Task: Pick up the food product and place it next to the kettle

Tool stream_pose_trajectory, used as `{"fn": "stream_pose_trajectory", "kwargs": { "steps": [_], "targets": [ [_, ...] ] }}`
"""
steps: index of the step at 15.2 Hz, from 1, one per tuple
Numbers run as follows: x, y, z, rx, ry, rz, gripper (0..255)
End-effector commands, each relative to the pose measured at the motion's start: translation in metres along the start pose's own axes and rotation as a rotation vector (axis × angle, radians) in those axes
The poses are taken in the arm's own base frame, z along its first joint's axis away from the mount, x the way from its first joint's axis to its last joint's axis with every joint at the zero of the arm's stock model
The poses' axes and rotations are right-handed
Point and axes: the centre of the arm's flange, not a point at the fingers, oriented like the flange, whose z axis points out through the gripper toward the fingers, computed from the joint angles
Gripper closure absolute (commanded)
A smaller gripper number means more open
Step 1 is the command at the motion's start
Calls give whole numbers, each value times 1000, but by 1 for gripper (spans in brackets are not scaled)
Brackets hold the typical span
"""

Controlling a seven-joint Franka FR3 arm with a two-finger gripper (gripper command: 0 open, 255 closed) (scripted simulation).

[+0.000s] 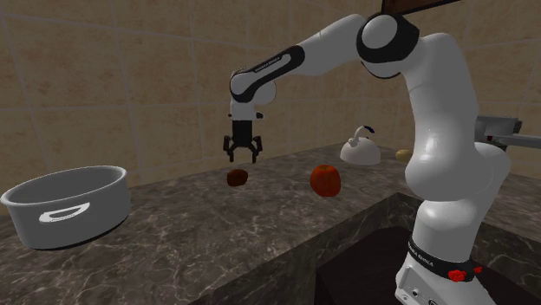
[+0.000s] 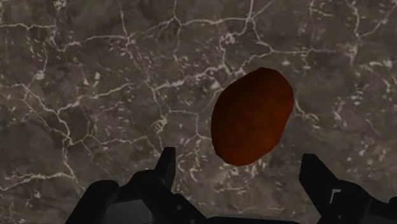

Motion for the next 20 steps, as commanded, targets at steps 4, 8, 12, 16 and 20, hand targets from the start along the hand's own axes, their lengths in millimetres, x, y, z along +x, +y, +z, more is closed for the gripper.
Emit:
{"fn": "stream_pose_trajectory", "kwargs": {
  "steps": [4,8,12,16,20],
  "targets": [
    [4,-14,24,-3,-3,18,0],
    [4,-14,48,-3,-3,18,0],
    [4,-14,48,-3,-3,18,0],
    [4,-14,48,-3,-3,18,0],
    [4,-14,48,-3,-3,18,255]
  ]
}}
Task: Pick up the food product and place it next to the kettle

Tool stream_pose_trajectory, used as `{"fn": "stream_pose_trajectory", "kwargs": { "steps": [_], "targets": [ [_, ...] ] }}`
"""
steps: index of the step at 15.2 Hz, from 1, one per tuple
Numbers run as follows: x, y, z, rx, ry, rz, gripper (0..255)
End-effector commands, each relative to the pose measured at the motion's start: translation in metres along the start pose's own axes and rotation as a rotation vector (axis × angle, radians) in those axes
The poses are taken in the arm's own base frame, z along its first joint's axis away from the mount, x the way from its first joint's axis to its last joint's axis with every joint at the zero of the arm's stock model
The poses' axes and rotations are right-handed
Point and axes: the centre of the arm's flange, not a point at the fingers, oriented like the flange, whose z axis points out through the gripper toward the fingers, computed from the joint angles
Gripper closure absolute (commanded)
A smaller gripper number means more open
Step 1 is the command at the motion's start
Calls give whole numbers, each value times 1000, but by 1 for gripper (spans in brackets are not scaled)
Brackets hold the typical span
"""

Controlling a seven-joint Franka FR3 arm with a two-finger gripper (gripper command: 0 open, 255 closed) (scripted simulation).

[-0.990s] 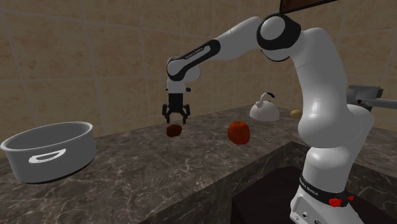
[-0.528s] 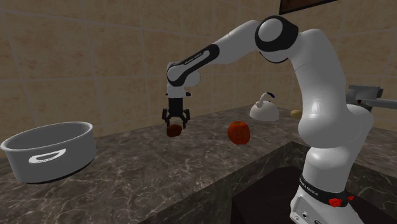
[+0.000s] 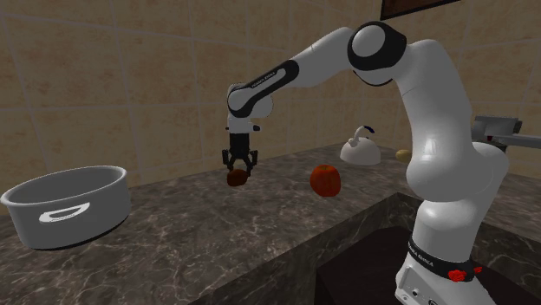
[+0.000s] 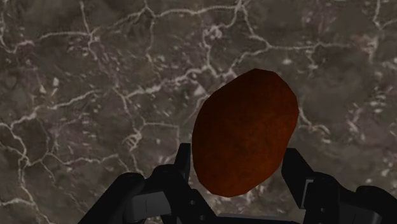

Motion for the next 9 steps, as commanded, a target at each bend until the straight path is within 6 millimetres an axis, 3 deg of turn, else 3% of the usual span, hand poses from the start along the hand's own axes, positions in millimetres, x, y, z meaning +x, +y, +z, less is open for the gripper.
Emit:
{"fn": "stream_pose_trajectory", "kwargs": {
  "steps": [1,6,9],
  "targets": [
    [0,0,1,-1,-1,0,255],
    [0,0,1,-1,-1,0,255],
    [-3,1,-15,-1,-1,0,255]
  ]
}}
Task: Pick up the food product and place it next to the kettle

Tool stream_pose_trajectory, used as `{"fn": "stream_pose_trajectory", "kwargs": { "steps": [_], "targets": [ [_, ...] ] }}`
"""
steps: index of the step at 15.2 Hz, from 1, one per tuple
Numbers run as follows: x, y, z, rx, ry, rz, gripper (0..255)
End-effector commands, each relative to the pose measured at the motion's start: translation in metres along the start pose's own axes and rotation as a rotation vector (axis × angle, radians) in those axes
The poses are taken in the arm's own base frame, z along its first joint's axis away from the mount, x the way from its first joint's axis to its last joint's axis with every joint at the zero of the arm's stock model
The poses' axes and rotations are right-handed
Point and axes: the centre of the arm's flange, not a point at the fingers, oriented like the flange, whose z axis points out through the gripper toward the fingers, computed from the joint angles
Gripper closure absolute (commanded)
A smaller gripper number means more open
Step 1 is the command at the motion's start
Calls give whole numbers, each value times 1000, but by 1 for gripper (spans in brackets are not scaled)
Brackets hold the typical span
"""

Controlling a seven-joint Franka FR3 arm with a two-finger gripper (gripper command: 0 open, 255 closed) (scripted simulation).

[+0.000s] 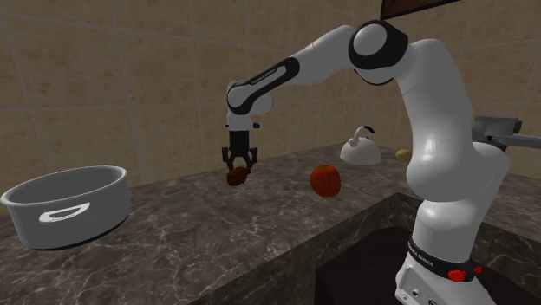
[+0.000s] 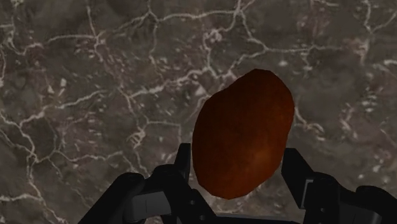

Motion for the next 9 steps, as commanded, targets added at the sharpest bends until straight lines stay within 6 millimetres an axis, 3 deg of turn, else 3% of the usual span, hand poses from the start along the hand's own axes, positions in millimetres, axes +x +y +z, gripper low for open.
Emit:
{"fn": "stream_pose_trajectory", "kwargs": {
  "steps": [1,9],
  "targets": [
    [-2,1,-11,0,0,0,255],
    [-8,3,-52,0,0,0,255]
  ]
}}
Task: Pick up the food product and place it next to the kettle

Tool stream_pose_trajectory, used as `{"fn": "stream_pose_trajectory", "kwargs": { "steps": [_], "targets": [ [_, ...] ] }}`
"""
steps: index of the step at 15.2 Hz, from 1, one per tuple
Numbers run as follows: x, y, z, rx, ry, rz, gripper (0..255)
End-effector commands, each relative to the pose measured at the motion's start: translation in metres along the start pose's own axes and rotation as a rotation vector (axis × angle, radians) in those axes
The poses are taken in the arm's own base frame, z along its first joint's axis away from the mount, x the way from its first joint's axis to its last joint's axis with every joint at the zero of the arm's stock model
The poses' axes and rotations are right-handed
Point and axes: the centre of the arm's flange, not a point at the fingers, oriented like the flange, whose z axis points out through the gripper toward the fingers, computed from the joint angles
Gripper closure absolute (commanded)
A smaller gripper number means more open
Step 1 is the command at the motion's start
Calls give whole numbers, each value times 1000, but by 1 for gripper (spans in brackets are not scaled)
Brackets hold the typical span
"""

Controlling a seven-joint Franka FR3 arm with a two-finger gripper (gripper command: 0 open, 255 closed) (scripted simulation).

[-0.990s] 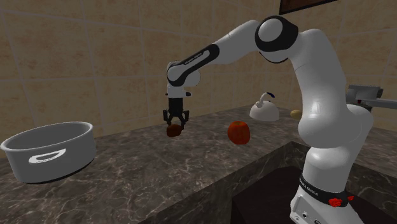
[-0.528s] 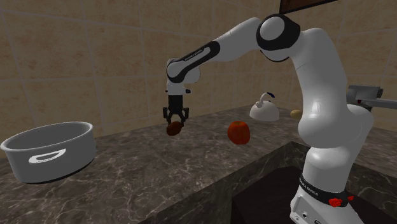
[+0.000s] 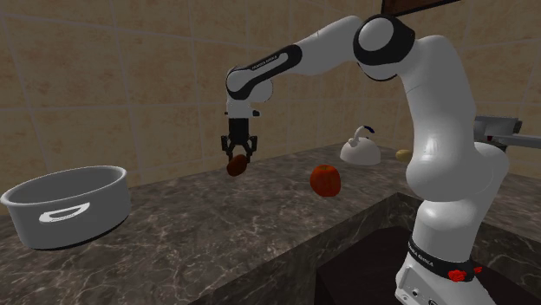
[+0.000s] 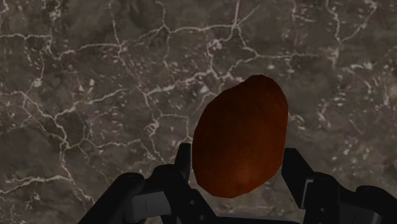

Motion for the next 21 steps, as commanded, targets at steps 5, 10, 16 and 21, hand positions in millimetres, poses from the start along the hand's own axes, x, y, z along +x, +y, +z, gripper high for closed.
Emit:
{"fn": "stream_pose_trajectory", "kwargs": {
  "steps": [5,10,16,21],
  "targets": [
    [-5,2,-32,0,0,0,255],
    [-9,3,-58,0,0,0,255],
    [-14,4,-89,0,0,0,255],
    [-18,6,-115,0,0,0,255]
  ]
}}
